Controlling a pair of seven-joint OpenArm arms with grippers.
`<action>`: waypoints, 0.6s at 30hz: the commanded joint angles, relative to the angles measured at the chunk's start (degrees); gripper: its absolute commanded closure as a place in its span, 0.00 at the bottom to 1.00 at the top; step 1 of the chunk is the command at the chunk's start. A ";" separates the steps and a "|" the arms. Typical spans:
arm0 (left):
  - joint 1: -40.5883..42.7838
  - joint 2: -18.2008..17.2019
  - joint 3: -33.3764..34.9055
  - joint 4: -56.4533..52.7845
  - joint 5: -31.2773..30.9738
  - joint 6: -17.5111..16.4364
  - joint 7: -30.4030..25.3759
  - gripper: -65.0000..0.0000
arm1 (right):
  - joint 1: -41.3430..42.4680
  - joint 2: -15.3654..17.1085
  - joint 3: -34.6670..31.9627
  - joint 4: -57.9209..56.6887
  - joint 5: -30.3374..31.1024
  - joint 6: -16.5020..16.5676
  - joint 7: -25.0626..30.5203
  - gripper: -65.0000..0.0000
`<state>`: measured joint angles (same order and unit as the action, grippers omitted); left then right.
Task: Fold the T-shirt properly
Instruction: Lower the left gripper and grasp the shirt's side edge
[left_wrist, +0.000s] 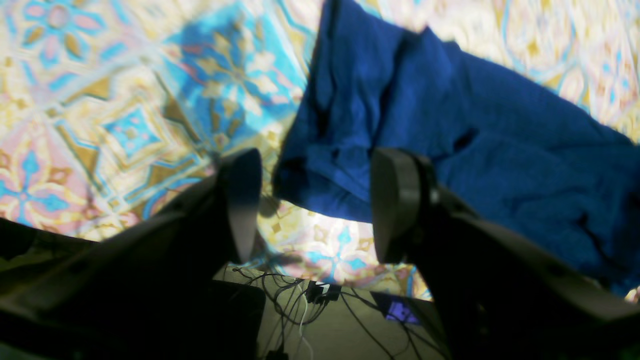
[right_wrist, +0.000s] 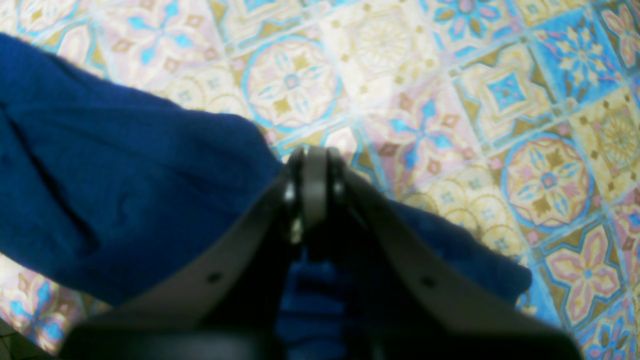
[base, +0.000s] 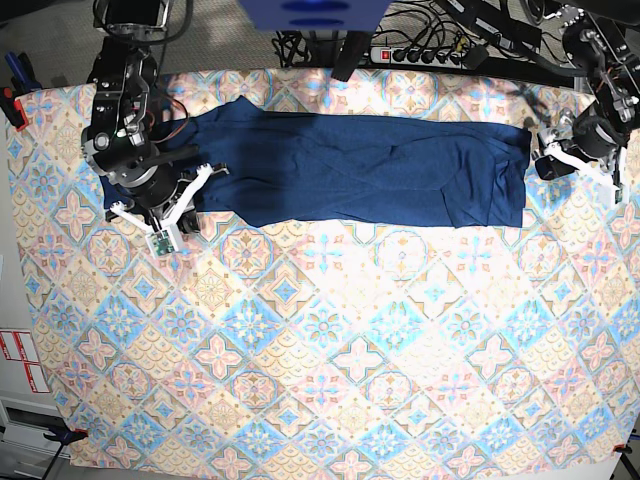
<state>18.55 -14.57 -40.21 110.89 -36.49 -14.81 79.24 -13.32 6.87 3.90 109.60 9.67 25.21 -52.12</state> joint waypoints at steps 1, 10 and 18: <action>-0.83 -0.69 -0.19 0.80 -0.74 0.08 -0.25 0.47 | 0.53 0.29 0.19 0.95 0.75 -0.03 1.26 0.99; -2.68 0.37 -0.10 0.80 -4.17 0.08 0.76 0.47 | 0.09 0.29 0.19 0.95 0.75 -0.03 1.17 0.99; -0.04 0.19 -0.28 0.80 -5.49 0.08 0.76 0.47 | -0.70 0.29 0.10 0.95 0.75 -0.03 1.17 0.99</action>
<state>18.87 -13.37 -40.01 110.87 -41.08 -14.81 80.79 -14.52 6.83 3.90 109.60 9.74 25.28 -52.10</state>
